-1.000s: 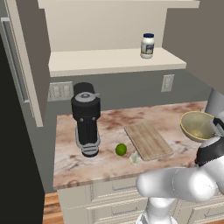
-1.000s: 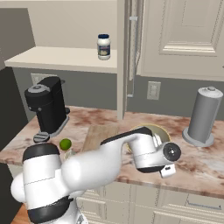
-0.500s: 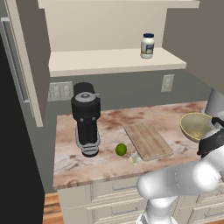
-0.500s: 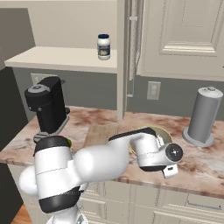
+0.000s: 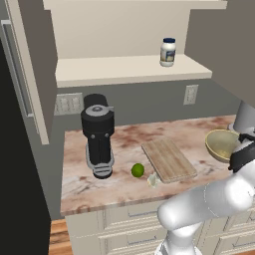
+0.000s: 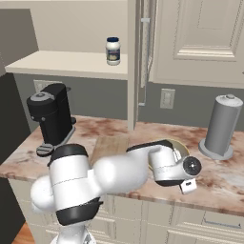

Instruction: Open the cabinet. Place the bowl and condiment on the counter. Then place the lime and garlic on the cutting board.

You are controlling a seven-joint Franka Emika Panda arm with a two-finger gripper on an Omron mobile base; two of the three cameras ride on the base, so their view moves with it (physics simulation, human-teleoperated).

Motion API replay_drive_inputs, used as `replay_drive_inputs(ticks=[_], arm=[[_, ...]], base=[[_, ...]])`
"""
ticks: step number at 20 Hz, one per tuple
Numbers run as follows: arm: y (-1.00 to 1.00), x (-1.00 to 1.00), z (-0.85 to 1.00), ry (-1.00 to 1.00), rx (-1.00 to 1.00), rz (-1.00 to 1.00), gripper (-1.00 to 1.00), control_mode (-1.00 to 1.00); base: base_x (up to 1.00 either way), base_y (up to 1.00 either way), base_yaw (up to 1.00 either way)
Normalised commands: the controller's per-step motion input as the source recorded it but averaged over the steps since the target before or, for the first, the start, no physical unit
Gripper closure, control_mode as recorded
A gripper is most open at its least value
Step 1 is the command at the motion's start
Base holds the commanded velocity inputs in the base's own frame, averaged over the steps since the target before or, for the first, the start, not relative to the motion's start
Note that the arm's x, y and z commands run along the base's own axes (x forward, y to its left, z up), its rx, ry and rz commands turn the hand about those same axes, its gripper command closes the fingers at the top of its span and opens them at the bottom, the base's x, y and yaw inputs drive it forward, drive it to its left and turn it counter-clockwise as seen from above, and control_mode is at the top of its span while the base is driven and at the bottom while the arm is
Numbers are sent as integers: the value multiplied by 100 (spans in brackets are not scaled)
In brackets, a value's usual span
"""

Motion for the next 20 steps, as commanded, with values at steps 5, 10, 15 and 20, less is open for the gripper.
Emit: replay_drive_inputs(ticks=[5,10,15,20], arm=[[-13,15,-16,0,0,0,100,-100],[0,0,-1,0,0,0,-100,-100],[0,-1,0,0,0,0,-100,-100],[0,0,3,0,0,1,-100,-100]], base=[[0,0,0],[0,0,0],[0,0,0],[0,0,0]])
